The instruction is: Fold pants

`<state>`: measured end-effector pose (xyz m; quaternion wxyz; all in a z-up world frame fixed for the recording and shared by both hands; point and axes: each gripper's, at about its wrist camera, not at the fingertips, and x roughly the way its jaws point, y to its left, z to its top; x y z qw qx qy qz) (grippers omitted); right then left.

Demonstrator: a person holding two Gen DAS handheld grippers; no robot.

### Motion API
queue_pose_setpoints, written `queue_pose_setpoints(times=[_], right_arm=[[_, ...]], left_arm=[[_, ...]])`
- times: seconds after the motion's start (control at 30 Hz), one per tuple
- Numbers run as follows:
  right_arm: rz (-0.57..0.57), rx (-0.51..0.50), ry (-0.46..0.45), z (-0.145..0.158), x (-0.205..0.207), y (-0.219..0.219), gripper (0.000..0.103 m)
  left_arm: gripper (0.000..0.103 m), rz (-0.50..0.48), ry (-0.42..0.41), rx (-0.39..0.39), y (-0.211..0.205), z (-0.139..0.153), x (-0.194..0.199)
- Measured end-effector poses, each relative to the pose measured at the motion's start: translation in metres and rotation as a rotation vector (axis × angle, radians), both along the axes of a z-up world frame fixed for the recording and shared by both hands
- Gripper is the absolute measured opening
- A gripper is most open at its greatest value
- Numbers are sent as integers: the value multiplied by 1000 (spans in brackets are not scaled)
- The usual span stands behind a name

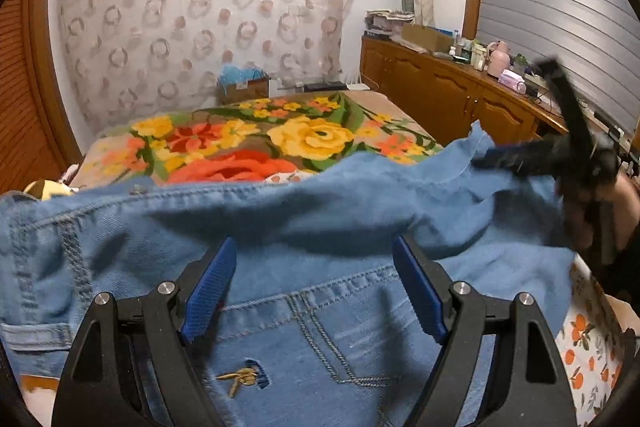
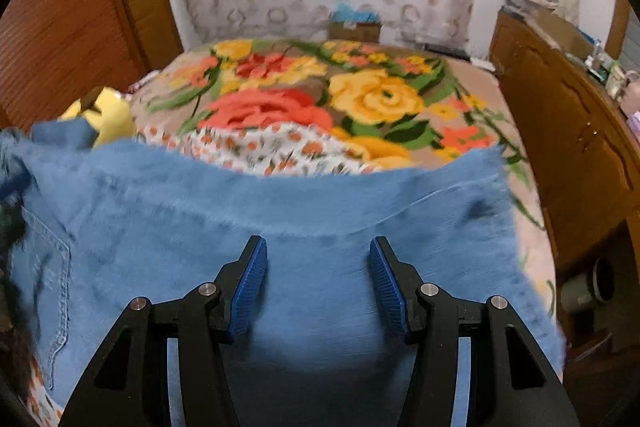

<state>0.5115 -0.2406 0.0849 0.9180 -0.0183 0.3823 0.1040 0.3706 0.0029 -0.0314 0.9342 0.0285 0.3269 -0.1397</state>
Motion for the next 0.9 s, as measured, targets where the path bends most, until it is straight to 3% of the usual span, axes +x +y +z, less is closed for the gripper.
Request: queue_pose_setpoints(times=[0.1, 0.23, 0.4, 0.57, 0.6, 0.63, 0.67, 0.8, 0.9], right_arm=[[-18, 43, -22, 3, -13, -30, 56], [-86, -1, 5, -8, -3, -62, 56], [-105, 19, 66, -23, 29, -60, 56], [-84, 54, 50, -16, 40, -60, 55], [-85, 44, 40, -16, 40, -58, 47], [-82, 30, 33, -15, 38, -63, 27], [-83, 14, 25, -16, 34, -73, 13], [-152, -34, -56, -13, 23, -84, 8], [-214, -6, -13, -18, 27, -93, 8]], left_arm=[[81, -3, -14, 22, -1, -5, -2], [81, -7, -9, 10, -1, -12, -2], [81, -10, -1, 23, -2, -21, -4], [81, -13, -2, 21, -3, -20, -6], [81, -13, -2, 21, -3, -19, -6], [81, -13, -3, 20, -3, -19, -6], [81, -13, -3, 22, -3, -19, -6], [81, -24, -5, 26, -3, -18, -7], [81, -25, -9, 33, -4, -18, -9]])
